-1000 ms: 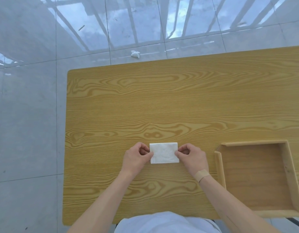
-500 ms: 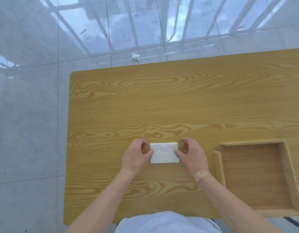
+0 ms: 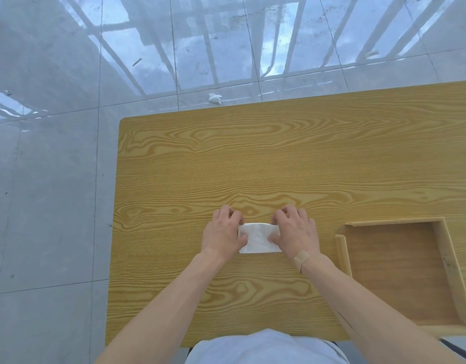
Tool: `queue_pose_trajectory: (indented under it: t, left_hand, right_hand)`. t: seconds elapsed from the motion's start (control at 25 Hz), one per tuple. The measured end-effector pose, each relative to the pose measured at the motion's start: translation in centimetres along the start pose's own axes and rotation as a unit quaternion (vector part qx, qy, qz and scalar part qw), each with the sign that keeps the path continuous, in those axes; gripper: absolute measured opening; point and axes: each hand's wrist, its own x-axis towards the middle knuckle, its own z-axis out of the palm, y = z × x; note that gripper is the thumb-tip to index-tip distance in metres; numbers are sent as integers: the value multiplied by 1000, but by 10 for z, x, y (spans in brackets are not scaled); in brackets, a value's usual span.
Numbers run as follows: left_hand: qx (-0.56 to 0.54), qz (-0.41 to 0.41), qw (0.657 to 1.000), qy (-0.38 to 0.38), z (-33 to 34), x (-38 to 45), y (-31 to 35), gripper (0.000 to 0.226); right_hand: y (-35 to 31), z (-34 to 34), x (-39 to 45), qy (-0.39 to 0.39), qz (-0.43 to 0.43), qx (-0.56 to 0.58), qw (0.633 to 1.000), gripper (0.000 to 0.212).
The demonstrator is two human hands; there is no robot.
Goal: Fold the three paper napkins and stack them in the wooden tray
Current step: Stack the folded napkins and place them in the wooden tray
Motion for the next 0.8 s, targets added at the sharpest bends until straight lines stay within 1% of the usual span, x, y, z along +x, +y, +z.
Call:
queue_pose_trajectory:
  t: [0.16, 0.24, 0.32, 0.36, 0.44, 0.52, 0.64, 0.72, 0.8]
  left_hand:
    - [-11, -1, 1000, -28, -3, 2, 8, 21]
    - [-51, -20, 998, -30, -3, -2, 10, 23]
    - [-112, -34, 993, -28, -3, -8, 9, 30]
    - [-137, -38, 990, -23, -3, -12, 9, 33]
    - [-164, -38, 986, -5, -2, -19, 9, 26]
    - [-189, -37, 981, 9, -1, -28, 7, 16]
    - [-242, -43, 969, 10, -1, -45, 2, 17]
    - [-277, -44, 960, 1, -3, -57, -2, 20]
    - [-317, -46, 947, 4, -6, -68, -5, 20]
  right_hand:
    - [-5, -1, 5, -32, -2, 7, 999, 25]
    - [-5, 0, 4, -39, 4, 40, 998, 27]
    - [-3, 1, 0, -48, 3, 49, 998, 29]
    - [-1, 2, -3, -50, 0, 45, 998, 26]
    - [1, 2, -11, -48, 1, 51, 998, 17]
    - [3, 1, -21, -57, -3, 80, 995, 17]
    - [5, -2, -43, -76, -18, 175, 981, 24]
    - [6, -3, -59, -47, -25, 225, 973, 24]
    - [4, -2, -74, 3, -32, 253, 967, 21]
